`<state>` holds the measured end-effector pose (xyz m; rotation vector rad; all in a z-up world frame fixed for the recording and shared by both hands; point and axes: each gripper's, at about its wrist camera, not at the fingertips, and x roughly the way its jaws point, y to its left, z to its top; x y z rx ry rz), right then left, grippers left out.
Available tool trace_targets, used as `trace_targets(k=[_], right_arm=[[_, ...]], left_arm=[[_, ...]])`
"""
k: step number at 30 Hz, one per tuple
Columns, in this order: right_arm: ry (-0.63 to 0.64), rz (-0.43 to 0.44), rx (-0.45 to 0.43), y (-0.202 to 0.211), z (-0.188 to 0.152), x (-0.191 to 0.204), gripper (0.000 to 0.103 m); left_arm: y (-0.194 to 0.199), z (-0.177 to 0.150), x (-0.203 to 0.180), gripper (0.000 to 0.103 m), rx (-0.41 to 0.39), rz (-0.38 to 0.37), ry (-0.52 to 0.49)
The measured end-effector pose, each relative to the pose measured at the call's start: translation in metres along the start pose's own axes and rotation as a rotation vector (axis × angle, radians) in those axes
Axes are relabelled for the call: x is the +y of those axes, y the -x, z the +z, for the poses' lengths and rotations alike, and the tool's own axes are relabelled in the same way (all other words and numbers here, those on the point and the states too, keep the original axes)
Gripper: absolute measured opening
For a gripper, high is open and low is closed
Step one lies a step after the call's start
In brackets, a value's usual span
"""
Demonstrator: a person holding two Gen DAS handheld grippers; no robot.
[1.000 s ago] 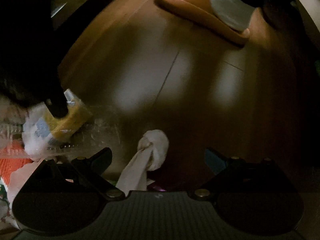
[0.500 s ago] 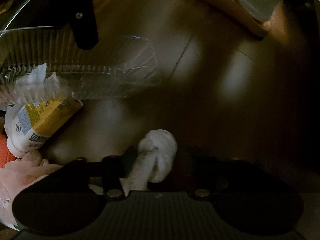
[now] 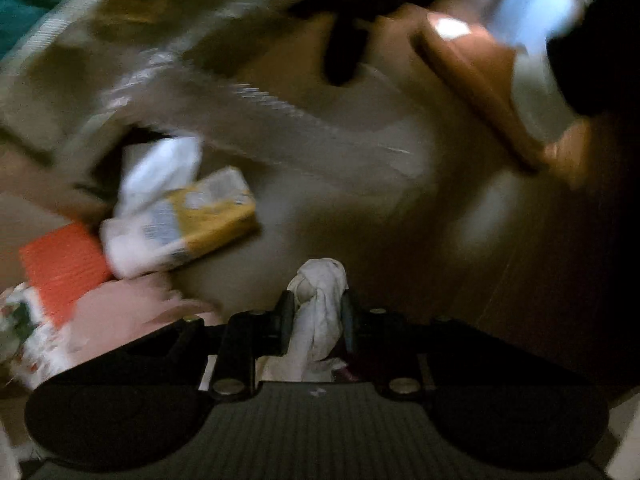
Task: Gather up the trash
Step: 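Grasp the clear plastic container with the right tool while the left tool grasps white tissue, then lift both held items and carry them over the teal wastebasket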
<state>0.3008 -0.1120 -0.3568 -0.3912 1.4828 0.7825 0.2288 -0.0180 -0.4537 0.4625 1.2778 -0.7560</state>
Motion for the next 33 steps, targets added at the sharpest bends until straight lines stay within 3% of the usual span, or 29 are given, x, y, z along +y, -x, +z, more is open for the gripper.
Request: trace_targets(k=[6, 13, 18, 22, 28, 33], right_arm=[[-0.036, -0.021, -0.1, 0.068, -0.004, 0.026, 0.002], [-0.078, -0.049, -0.247, 0.16, -0.018, 0.058, 0.001], [-0.103, -0.076, -0.351, 0.219, -0.038, 0.086, 0.001], [-0.121, -0.115, -0.446, 0.262, -0.059, 0.105, 0.001], [-0.149, -0.174, -0.576, 0.32, -0.089, 0.119, 0.001], [-0.157, -0.236, -0.735, 0.372, -0.093, 0.124, 0.001]], left_arm=[[0.089, 0.012, 0.018, 0.024, -0.108, 0.08, 0.055], [0.199, 0.027, 0.007, 0.024, -0.214, 0.201, 0.122], [0.274, 0.033, -0.005, 0.024, -0.309, 0.252, 0.256], [0.321, 0.031, -0.022, 0.024, -0.391, 0.276, 0.368], [0.375, 0.031, -0.048, 0.024, -0.534, 0.326, 0.454], [0.425, 0.044, -0.059, 0.024, -0.637, 0.375, 0.497]])
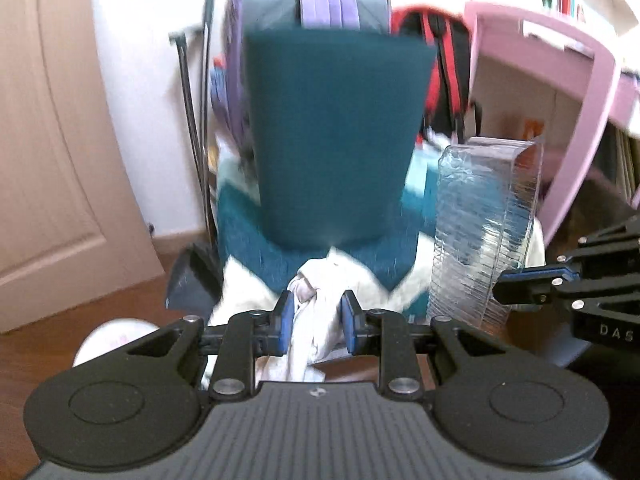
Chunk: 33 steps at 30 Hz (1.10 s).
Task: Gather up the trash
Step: 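Lift both held items and carry them over the teal wastebasket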
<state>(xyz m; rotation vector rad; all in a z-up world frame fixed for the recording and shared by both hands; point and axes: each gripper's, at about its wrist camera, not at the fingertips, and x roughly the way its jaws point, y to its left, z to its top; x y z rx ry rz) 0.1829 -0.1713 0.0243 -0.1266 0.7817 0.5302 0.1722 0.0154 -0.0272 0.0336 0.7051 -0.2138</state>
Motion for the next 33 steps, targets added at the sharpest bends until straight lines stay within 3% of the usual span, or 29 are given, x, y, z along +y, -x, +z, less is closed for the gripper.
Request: trace_targets(k=[9, 15, 25, 33], right_arm=[[-0.007, -0.079, -0.219, 0.052, 0.089, -0.031, 0.001], [-0.024, -0.097, -0.248, 0.053, 0.138, -0.052, 0.001], [-0.063, -0.148, -0.232, 0.018, 0.203, -0.1, 0.001], [-0.053, -0.144, -0.17, -0.035, 0.211, -0.12, 0.001]], left_arm=[[0.047, 0.11, -0.022, 0.024, -0.205, 0.045, 0.037], [0.056, 0.174, -0.037, 0.024, -0.275, 0.062, 0.037], [0.013, 0.26, -0.043, 0.024, -0.303, 0.08, 0.034], [-0.06, 0.279, -0.028, 0.025, -0.234, 0.07, 0.074]])
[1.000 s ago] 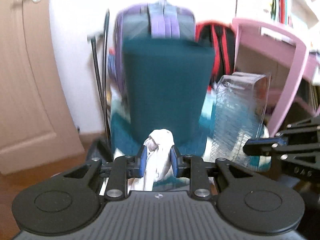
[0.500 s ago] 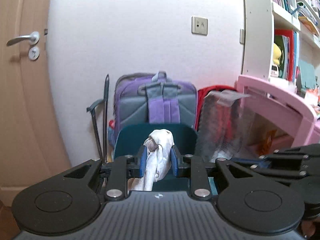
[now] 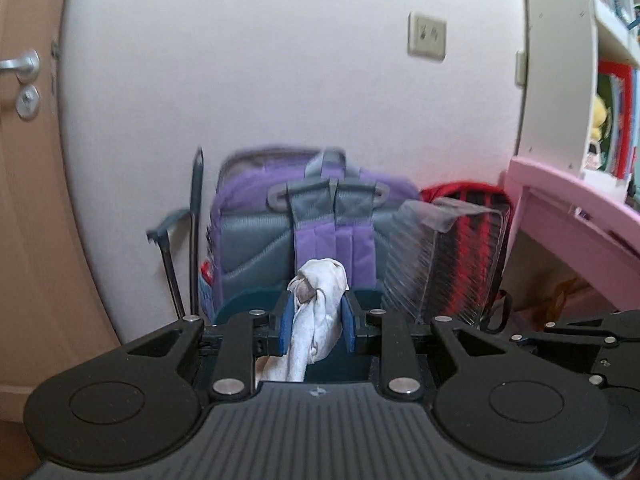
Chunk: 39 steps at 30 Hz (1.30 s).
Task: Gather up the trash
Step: 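Lift both held items and carry them over the teal wastebasket, then open both tools to drop the items into the wastebasket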
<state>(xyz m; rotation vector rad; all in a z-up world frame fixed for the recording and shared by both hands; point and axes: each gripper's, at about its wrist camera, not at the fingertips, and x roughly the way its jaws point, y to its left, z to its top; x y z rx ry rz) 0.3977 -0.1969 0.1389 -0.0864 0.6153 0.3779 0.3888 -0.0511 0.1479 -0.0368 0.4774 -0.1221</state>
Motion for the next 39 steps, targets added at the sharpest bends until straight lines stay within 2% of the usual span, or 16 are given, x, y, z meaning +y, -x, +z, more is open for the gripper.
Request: trace_targets(k=[7, 15, 17, 19, 21, 23, 24, 39], right_arm=[[0.023, 0.026, 0.084, -0.042, -0.014, 0.005, 0.002], [0.021, 0.028, 0.118, -0.061, -0.027, 0.005, 0.016], [0.02, 0.032, 0.127, -0.062, -0.029, 0.005, 0.019], [0.021, 0.024, 0.116, -0.061, -0.031, 0.005, 0.022], [0.022, 0.022, 0.111, -0.055, -0.032, 0.005, 0.023], [0.024, 0.023, 0.102, -0.046, -0.032, 0.006, 0.029], [0.025, 0.02, 0.097, -0.042, -0.032, 0.006, 0.03], [0.022, 0.059, 0.037, 0.057, -0.044, 0.026, 0.041]], left_arm=[[-0.06, -0.035, 0.009, 0.025, 0.127, 0.0, 0.001], [-0.088, -0.056, 0.016, 0.025, 0.195, -0.006, -0.003], [-0.089, -0.058, 0.016, 0.029, 0.204, -0.011, 0.002], [-0.086, -0.058, 0.016, 0.031, 0.204, -0.018, 0.007], [-0.082, -0.057, 0.017, 0.041, 0.198, -0.02, 0.016], [-0.074, -0.055, 0.018, 0.072, 0.178, -0.015, 0.023], [-0.067, -0.054, 0.018, 0.074, 0.16, -0.011, 0.024], [0.041, -0.048, 0.01, 0.075, 0.101, -0.03, 0.009]])
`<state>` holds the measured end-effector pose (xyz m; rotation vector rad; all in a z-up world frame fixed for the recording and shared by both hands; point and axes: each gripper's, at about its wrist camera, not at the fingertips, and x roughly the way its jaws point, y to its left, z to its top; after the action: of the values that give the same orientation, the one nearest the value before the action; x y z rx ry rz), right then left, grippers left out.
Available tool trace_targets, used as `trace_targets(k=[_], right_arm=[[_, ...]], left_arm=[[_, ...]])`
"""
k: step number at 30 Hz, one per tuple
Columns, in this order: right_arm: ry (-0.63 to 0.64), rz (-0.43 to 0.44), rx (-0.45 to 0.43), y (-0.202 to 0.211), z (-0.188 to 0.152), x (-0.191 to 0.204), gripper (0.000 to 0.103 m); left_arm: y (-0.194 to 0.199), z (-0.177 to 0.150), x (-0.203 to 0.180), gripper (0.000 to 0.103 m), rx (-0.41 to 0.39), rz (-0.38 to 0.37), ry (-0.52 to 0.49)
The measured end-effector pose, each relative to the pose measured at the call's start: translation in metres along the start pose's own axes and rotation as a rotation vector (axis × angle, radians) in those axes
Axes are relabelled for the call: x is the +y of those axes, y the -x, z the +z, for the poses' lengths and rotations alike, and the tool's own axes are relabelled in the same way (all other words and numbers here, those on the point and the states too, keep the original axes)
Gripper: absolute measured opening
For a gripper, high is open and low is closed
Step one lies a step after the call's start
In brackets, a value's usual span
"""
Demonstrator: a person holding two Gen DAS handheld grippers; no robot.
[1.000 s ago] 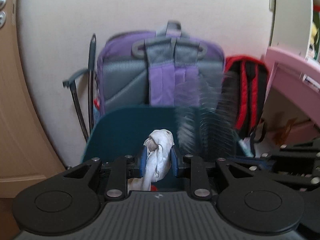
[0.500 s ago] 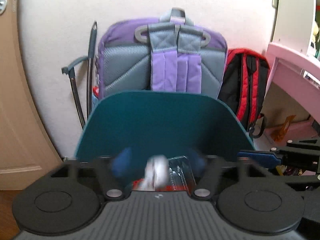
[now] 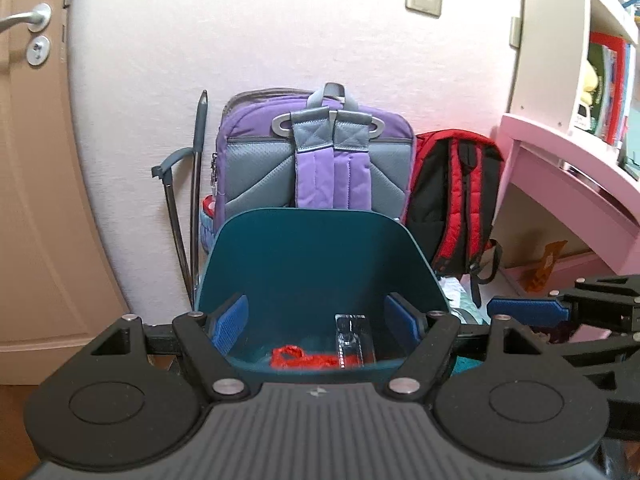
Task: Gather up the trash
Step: 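Open both tools to drop the items into the wastebasket, then lower both tools back toward the pink mesh and yellow carton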
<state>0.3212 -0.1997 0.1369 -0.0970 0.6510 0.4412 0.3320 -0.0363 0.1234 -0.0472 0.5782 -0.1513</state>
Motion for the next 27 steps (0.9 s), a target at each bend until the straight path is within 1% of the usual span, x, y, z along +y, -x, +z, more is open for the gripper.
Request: trace_targets(k=[2, 4, 5, 8, 13, 16, 20, 21, 23, 25, 27], right_arm=[[0.01, 0.006, -0.004, 0.013, -0.005, 0.007, 0.046], [0.016, 0.021, -0.008, 0.024, -0.01, 0.015, 0.048], [0.019, 0.031, -0.009, 0.029, -0.013, 0.018, 0.049], [0.026, 0.049, -0.009, 0.039, -0.023, 0.03, 0.052], [0.022, 0.093, 0.014, 0.043, -0.042, 0.046, 0.053], [0.017, 0.128, 0.041, 0.039, -0.057, 0.055, 0.053], [0.002, 0.166, 0.063, 0.026, -0.081, 0.065, 0.054], [-0.004, 0.178, 0.061, 0.023, -0.088, 0.067, 0.054], [-0.006, 0.206, 0.063, 0.012, -0.103, 0.072, 0.054], [-0.006, 0.235, 0.079, -0.003, -0.12, 0.076, 0.054], [-0.011, 0.253, 0.116, -0.02, -0.135, 0.079, 0.054]], left_arm=[[0.014, -0.006, 0.001, 0.076, 0.0, 0.001, -0.003], [0.029, -0.014, 0.003, 0.081, 0.005, -0.005, 0.003], [0.037, -0.019, 0.005, 0.081, 0.004, -0.008, 0.005], [0.057, -0.035, 0.01, 0.082, 0.01, -0.014, 0.001], [0.078, -0.067, 0.025, 0.082, 0.05, -0.02, 0.001], [0.084, -0.088, 0.037, 0.086, 0.085, -0.029, 0.012], [0.087, -0.116, 0.053, 0.087, 0.119, -0.044, 0.015], [0.085, -0.123, 0.057, 0.089, 0.129, -0.053, 0.018], [0.081, -0.138, 0.066, 0.101, 0.148, -0.073, 0.022], [0.074, -0.157, 0.075, 0.102, 0.158, -0.079, 0.023], [0.063, -0.174, 0.083, 0.102, 0.186, -0.085, 0.014]])
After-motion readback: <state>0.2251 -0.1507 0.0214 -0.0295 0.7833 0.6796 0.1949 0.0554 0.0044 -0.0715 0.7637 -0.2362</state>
